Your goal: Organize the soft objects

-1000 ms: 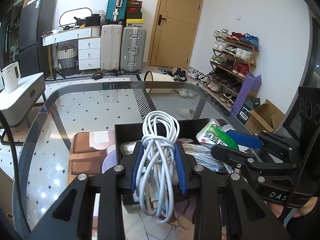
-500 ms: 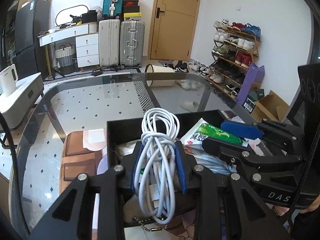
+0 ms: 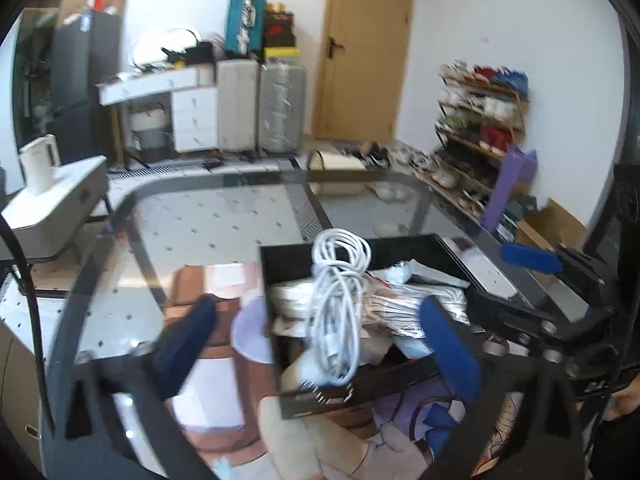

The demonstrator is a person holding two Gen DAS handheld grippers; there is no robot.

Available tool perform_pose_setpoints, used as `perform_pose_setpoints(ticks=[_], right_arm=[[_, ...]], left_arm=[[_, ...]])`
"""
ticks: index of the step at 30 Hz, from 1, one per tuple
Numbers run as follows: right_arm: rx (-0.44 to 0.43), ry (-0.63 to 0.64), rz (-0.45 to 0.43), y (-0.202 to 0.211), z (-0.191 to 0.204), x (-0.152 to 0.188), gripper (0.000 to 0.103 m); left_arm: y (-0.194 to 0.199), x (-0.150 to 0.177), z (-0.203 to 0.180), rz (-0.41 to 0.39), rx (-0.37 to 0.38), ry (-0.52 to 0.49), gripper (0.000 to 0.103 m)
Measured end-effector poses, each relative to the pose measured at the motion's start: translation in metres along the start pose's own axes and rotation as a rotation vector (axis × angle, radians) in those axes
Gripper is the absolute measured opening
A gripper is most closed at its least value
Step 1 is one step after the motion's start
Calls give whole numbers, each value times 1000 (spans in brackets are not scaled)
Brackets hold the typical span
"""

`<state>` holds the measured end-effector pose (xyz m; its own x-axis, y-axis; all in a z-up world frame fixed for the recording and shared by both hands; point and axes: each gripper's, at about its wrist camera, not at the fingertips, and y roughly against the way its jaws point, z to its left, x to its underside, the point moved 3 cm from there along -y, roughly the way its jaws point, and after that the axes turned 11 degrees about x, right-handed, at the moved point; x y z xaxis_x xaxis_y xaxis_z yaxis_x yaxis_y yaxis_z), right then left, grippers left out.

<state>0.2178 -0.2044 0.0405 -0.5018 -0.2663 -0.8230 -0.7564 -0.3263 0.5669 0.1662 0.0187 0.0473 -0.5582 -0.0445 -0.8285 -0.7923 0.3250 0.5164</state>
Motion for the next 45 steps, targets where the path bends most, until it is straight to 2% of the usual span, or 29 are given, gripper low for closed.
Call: perform_pose_setpoints(ticks=[2, 10, 18, 21, 28, 45], right_arm=[[6, 11, -5, 8, 0, 7, 102], [13, 7, -18, 19, 4, 34, 102], [23, -7, -108, 30, 10, 46, 102], [24, -7, -146, 35, 11, 45, 102], [39, -1, -191, 41, 12, 46, 102], [83, -6, -218, 48, 12, 50, 102]], left_arm=[[10, 4, 1, -17, -1, 6, 103], [18, 29, 8, -35, -58, 11, 103], [20, 45, 11, -83, -105, 24, 103], [28, 46, 12, -123, -96, 22, 103], [34, 48, 13, -151, -93, 17, 103], [37, 52, 8, -155, -107, 28, 103]])
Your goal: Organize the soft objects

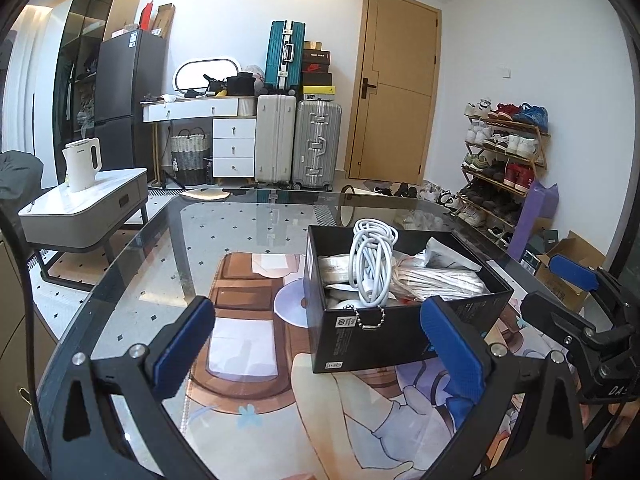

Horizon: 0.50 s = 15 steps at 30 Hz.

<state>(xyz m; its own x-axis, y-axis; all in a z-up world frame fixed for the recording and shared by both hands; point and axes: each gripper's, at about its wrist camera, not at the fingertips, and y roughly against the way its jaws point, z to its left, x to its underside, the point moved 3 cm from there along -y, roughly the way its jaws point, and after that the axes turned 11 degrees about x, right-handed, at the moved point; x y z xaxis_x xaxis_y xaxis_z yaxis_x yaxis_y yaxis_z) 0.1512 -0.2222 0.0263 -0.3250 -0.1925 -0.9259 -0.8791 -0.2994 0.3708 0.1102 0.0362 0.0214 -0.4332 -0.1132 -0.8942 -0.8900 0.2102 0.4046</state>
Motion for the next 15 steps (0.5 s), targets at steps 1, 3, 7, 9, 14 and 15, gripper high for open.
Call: perform_pose_setpoints(ticks=[1, 3, 7, 9, 14, 15], right_arm=[[3, 0, -1, 0, 0, 0, 102], [5, -1, -6, 2, 0, 0, 102], [8, -3, -14, 4, 0, 1, 102], [7, -4, -13, 4, 0, 1, 102], [7, -4, -15, 5, -1, 1, 102], [7, -4, -16, 5, -1, 1, 102]], left_arm=[[0, 0, 0, -2, 0, 0, 103], [1, 0, 0, -6, -1, -2, 103], [1, 0, 0, -7, -4, -4, 103], [2, 0, -1, -8, -4, -5, 103], [2, -1, -1, -11, -6, -5, 103], [3, -1, -1, -12, -6, -5, 103]])
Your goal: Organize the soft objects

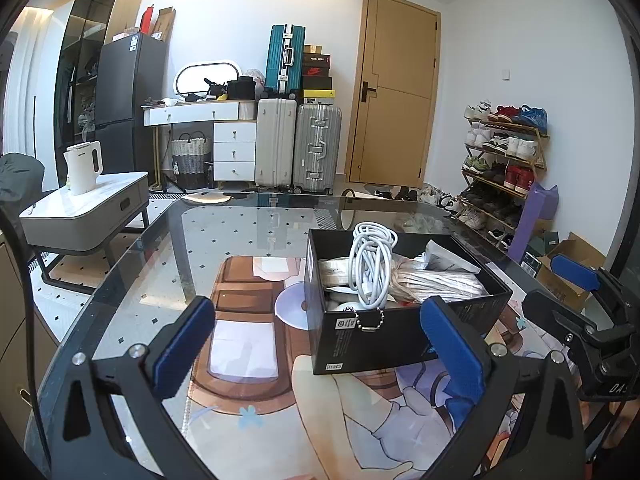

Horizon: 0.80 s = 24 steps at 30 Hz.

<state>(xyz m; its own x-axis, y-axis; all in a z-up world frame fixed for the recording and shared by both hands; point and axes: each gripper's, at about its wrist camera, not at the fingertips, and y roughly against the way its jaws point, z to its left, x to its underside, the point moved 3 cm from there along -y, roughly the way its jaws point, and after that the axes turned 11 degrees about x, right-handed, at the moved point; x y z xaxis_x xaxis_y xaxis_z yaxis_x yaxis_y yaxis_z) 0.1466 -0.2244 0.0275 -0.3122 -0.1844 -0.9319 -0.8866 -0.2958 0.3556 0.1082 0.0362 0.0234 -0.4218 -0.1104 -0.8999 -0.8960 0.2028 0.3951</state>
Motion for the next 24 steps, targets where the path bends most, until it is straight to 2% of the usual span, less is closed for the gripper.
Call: perform_pose_setpoints(ticks=[24], right_arm=[[1, -2, -7, 1, -1, -1, 102]], left_arm=[[1, 0, 0, -1, -3, 0, 103]])
